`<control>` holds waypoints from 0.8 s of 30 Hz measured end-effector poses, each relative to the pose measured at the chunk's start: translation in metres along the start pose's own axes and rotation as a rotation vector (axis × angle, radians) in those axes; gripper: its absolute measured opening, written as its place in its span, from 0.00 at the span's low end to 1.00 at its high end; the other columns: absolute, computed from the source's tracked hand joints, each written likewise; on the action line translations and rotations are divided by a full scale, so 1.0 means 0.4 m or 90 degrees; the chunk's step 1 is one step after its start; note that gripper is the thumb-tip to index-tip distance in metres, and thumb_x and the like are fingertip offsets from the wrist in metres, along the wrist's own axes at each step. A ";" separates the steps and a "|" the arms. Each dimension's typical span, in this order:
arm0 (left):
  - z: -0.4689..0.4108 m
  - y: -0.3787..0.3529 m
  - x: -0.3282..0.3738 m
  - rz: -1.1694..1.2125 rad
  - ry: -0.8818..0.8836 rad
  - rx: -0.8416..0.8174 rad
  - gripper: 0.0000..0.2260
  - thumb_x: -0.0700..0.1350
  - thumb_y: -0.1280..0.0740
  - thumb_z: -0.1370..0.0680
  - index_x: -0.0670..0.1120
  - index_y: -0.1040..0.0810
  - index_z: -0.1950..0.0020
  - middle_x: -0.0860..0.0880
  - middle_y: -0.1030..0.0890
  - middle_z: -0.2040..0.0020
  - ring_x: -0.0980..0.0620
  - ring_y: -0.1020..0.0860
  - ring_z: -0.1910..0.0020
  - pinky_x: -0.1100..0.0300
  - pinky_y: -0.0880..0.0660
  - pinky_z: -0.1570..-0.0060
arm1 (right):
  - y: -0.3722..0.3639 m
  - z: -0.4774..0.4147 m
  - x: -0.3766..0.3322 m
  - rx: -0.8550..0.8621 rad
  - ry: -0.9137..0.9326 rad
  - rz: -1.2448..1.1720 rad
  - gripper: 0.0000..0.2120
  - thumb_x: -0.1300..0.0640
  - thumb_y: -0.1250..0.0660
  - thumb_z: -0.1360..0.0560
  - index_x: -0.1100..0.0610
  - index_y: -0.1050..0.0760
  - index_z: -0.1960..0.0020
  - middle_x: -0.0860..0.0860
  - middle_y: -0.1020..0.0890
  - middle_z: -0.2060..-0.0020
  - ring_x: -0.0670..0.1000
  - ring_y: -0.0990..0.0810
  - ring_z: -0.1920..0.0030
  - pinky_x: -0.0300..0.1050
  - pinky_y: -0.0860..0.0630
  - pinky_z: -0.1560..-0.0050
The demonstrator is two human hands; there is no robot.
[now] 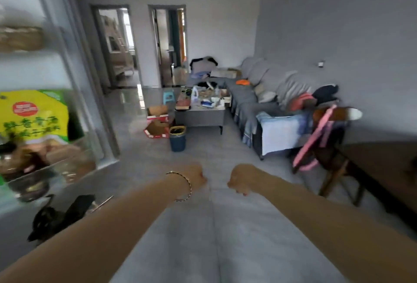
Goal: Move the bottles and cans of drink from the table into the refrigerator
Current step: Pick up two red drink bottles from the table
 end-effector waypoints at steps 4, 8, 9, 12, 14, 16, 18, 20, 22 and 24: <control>-0.170 -0.081 0.339 -0.015 -0.116 -0.011 0.14 0.46 0.42 0.21 0.37 0.23 0.46 0.39 0.21 0.46 0.42 0.22 0.48 0.56 0.26 0.51 | 0.141 0.064 0.394 0.080 -0.143 0.008 0.13 0.56 0.39 0.23 0.65 0.22 0.49 0.60 0.19 0.50 0.59 0.20 0.48 0.44 0.24 0.52; -0.304 -0.168 0.661 -0.031 -0.219 -0.055 0.11 0.44 0.41 0.23 0.39 0.23 0.50 0.39 0.20 0.49 0.42 0.22 0.52 0.55 0.26 0.52 | 0.242 0.147 0.742 0.089 -0.280 0.038 0.10 0.57 0.41 0.23 0.56 0.30 0.63 0.56 0.21 0.55 0.54 0.23 0.58 0.42 0.27 0.59; -0.324 -0.185 0.715 -0.031 -0.238 -0.068 0.09 0.44 0.41 0.24 0.41 0.23 0.54 0.41 0.20 0.51 0.43 0.22 0.55 0.55 0.26 0.52 | 0.260 0.163 0.799 0.099 -0.299 0.043 0.10 0.57 0.43 0.22 0.58 0.26 0.58 0.56 0.20 0.52 0.55 0.22 0.53 0.44 0.26 0.54; -0.419 -0.266 0.947 -0.048 -0.322 -0.108 0.09 0.45 0.42 0.22 0.45 0.30 0.62 0.46 0.23 0.60 0.47 0.23 0.59 0.56 0.26 0.53 | 0.321 0.231 1.013 0.140 -0.416 -0.012 0.14 0.58 0.43 0.22 0.61 0.24 0.41 0.55 0.20 0.47 0.55 0.21 0.48 0.43 0.26 0.53; -0.481 -0.319 1.090 -0.058 -0.368 -0.140 0.09 0.45 0.43 0.21 0.45 0.29 0.61 0.47 0.22 0.60 0.48 0.21 0.58 0.56 0.24 0.51 | 0.340 0.254 1.138 0.154 -0.488 -0.038 0.15 0.57 0.42 0.22 0.59 0.26 0.39 0.54 0.21 0.47 0.55 0.22 0.46 0.43 0.26 0.52; -0.534 -0.357 1.201 -0.078 -0.414 -0.151 0.09 0.46 0.42 0.21 0.44 0.26 0.57 0.45 0.19 0.55 0.47 0.20 0.55 0.54 0.23 0.48 | 0.350 0.265 1.240 0.165 -0.552 -0.053 0.16 0.55 0.42 0.22 0.57 0.27 0.37 0.53 0.23 0.42 0.55 0.23 0.42 0.45 0.27 0.48; -0.595 -0.401 1.330 -0.092 -0.473 -0.166 0.10 0.46 0.42 0.22 0.44 0.24 0.58 0.44 0.18 0.55 0.47 0.19 0.56 0.53 0.23 0.48 | 0.357 0.270 1.340 0.181 -0.603 -0.060 0.16 0.53 0.42 0.21 0.56 0.28 0.36 0.53 0.24 0.40 0.56 0.24 0.41 0.45 0.27 0.48; -0.643 -0.438 1.459 -0.119 -0.544 -0.184 0.10 0.45 0.42 0.22 0.44 0.24 0.58 0.45 0.18 0.56 0.47 0.20 0.57 0.54 0.24 0.51 | 0.377 0.282 1.431 0.193 -0.660 -0.073 0.17 0.52 0.43 0.21 0.57 0.28 0.35 0.53 0.24 0.40 0.56 0.24 0.41 0.46 0.26 0.46; -0.669 -0.471 1.573 -0.145 -0.613 -0.193 0.09 0.45 0.42 0.21 0.45 0.23 0.52 0.46 0.19 0.53 0.48 0.21 0.54 0.55 0.25 0.54 | 0.391 0.296 1.517 0.219 -0.718 -0.105 0.16 0.52 0.43 0.21 0.57 0.27 0.37 0.53 0.22 0.45 0.55 0.22 0.43 0.46 0.25 0.47; -0.691 -0.505 1.682 -0.178 -0.683 -0.188 0.10 0.47 0.42 0.21 0.48 0.23 0.48 0.49 0.20 0.50 0.49 0.22 0.51 0.57 0.27 0.54 | 0.403 0.317 1.595 0.244 -0.776 -0.134 0.14 0.52 0.43 0.20 0.57 0.25 0.41 0.52 0.22 0.52 0.53 0.21 0.48 0.44 0.24 0.49</control>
Point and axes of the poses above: each hand's wrist, its own z-axis away from the middle knuckle, its own y-axis out of the back of the hand, x = y × z, the point moved 1 cm from there along -z, towards the middle knuckle
